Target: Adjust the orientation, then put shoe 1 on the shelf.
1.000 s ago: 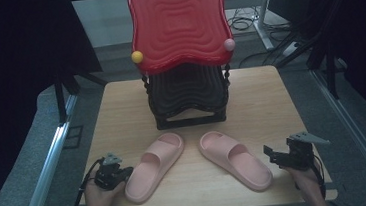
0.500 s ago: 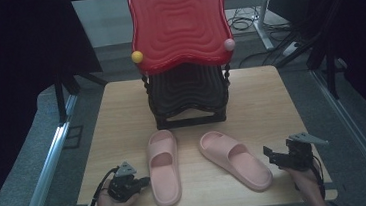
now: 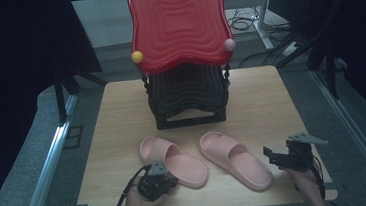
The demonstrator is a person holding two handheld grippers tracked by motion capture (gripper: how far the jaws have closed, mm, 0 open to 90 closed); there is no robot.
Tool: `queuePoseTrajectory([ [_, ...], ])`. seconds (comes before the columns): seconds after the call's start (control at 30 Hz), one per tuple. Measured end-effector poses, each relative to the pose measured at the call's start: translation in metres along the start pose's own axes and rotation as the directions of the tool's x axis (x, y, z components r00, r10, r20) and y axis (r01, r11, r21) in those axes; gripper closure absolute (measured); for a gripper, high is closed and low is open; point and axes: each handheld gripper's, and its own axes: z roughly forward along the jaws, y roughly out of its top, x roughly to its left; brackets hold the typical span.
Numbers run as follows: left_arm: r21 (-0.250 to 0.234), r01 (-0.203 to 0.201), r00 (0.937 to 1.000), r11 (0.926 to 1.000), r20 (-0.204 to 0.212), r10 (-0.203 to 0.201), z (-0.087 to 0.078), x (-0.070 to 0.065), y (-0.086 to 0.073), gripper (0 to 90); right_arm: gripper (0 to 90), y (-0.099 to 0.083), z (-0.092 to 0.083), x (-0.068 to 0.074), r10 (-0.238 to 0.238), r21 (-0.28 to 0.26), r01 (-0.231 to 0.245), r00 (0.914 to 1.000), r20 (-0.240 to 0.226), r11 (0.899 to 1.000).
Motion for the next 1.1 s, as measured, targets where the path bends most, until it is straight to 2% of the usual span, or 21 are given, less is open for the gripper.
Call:
queuePoseTrajectory([
  [0.17,-0.011,0.002,1.0,0.9999,0.005,-0.002,0.006,-0.003,0.005,89.2,5.6,-0.001,-0.001,-0.001,0.0,-0.003,0.0,1.0,0.0,1.0],
  [0.23,-0.026,-0.003,1.0,0.9997,0.009,0.003,0.0,-0.003,0.003,87.8,5.9,-0.001,-0.002,-0.002,-0.002,-0.002,0.002,1.0,-0.002,1.0],
  [0.33,-0.089,0.005,1.0,0.996,-0.003,-0.005,-0.015,-0.001,0.003,84.1,6.6,-0.001,-0.003,0.0,-0.014,-0.007,0.013,0.9998,-0.014,1.0],
  [0.43,-0.166,0.016,0.9992,0.986,-0.033,-0.022,-0.034,0.008,0.007,79.1,7.0,0.001,-0.006,0.004,-0.032,-0.017,0.032,0.9991,-0.028,0.999],
  [0.53,-0.243,0.037,0.997,0.9694,-0.057,-0.053,-0.05,0.021,0.014,69.2,7.8,0.003,-0.009,0.01,-0.062,-0.033,0.06,0.9971,-0.046,0.998],
  [0.67,-0.309,0.043,0.9917,0.9501,-0.102,-0.078,-0.06,0.032,0.026,55.0,9.3,0.005,-0.013,0.019,-0.116,-0.055,0.113,0.9905,-0.072,0.992],
  [0.83,-0.363,0.056,0.9849,0.9302,-0.133,-0.111,-0.066,0.043,0.032,41.4,18.5,0.007,-0.02,0.032,-0.186,-0.091,0.175,0.9734,-0.133,0.98],
  [0.93,-0.369,0.068,0.9807,0.9268,-0.146,-0.13,-0.067,0.051,0.031,36.1,25.1,0.012,-0.024,0.045,-0.228,-0.123,0.209,0.9585,-0.171,0.97],
  [1.0,-0.382,0.079,0.9793,0.9206,-0.143,-0.143,-0.07,0.056,0.03,34.2,29.4,0.017,-0.024,0.057,-0.257,-0.138,0.232,0.9442,-0.207,0.963],
  [1.1,-0.388,0.094,0.9783,0.9168,-0.134,-0.158,-0.075,0.063,0.028,31.6,35.4,0.025,-0.02,0.081,-0.322,-0.149,0.292,0.9119,-0.255,0.945],
])
